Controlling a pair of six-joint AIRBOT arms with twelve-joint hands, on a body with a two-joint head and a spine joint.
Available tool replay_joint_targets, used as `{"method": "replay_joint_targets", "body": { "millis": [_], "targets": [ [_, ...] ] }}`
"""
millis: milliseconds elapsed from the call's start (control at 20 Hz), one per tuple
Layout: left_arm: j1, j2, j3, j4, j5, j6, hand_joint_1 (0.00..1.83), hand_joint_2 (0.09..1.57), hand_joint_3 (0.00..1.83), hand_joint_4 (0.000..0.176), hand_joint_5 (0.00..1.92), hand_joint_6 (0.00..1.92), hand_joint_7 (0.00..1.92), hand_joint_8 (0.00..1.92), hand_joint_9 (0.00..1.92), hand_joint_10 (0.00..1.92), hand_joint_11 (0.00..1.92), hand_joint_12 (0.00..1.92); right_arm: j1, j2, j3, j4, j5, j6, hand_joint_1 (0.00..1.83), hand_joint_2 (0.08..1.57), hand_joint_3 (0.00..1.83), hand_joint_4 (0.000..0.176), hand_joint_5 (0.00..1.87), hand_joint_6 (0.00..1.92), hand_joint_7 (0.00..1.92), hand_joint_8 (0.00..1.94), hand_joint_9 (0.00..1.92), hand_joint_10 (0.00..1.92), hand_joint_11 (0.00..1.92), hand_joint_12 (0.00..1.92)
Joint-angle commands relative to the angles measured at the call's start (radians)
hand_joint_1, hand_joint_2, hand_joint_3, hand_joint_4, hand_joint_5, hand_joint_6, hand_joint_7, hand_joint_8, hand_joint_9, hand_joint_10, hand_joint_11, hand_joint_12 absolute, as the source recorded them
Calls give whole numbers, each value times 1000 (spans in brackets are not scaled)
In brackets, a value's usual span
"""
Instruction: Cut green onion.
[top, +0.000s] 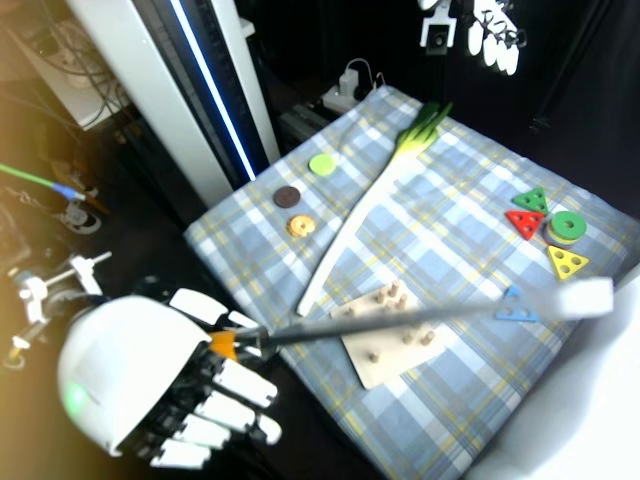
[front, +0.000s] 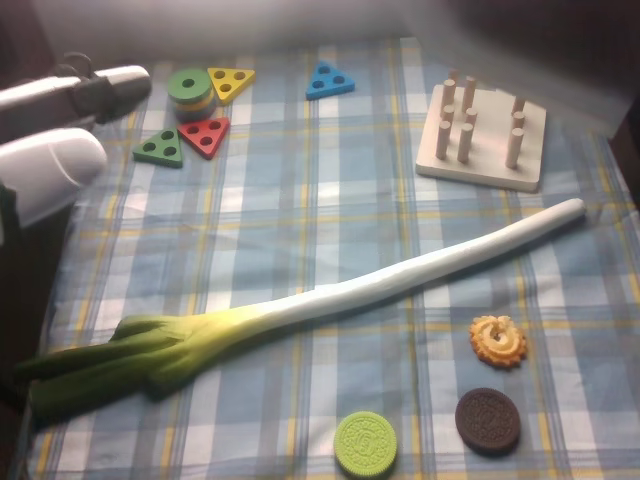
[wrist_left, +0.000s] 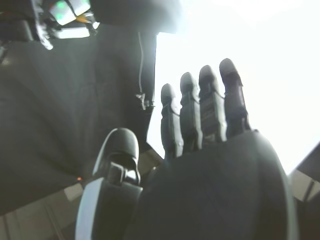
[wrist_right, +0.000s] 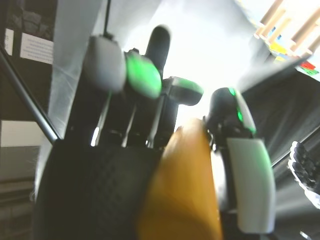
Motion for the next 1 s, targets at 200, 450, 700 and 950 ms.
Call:
{"method": "replay_joint_targets", "body": {
  "millis": [200, 450, 700, 950],
  "targets": [
    [-52, -17, 11, 29, -41, 6, 0, 1419, 1, 26, 359, 1, 397, 3, 405, 9, 0, 413, 16, 11, -4, -12, 164, 13, 618, 1446, 0, 134, 839, 1921, 1207, 1941, 1409, 1921, 1474, 1921],
    [-149, -52, 20, 132, 104, 36, 0, 1456, 2, 0, 388, 3, 335, 2, 209, 6, 65, 72, 16, 21, -28, -70, 188, 30, 459, 1449, 6, 158, 1036, 1921, 1298, 1941, 1431, 1921, 1495, 1921],
    [-278, -98, 18, 298, 330, 83, 0, 1411, 0, 0, 425, 13, 387, 1, 286, 4, 0, 414, 16, 47, -68, -125, 222, 30, 395, 1450, 0, 167, 1095, 1921, 1372, 1941, 1506, 1921, 1531, 1921],
    [-359, -143, 10, 386, 516, 184, 0, 1327, 0, 0, 201, 0, 187, 0, 122, 0, 0, 3, 16, 57, -91, -155, 232, 30, 459, 1421, 0, 175, 1049, 1921, 1282, 1941, 1435, 1921, 1467, 1921]
  ]
}}
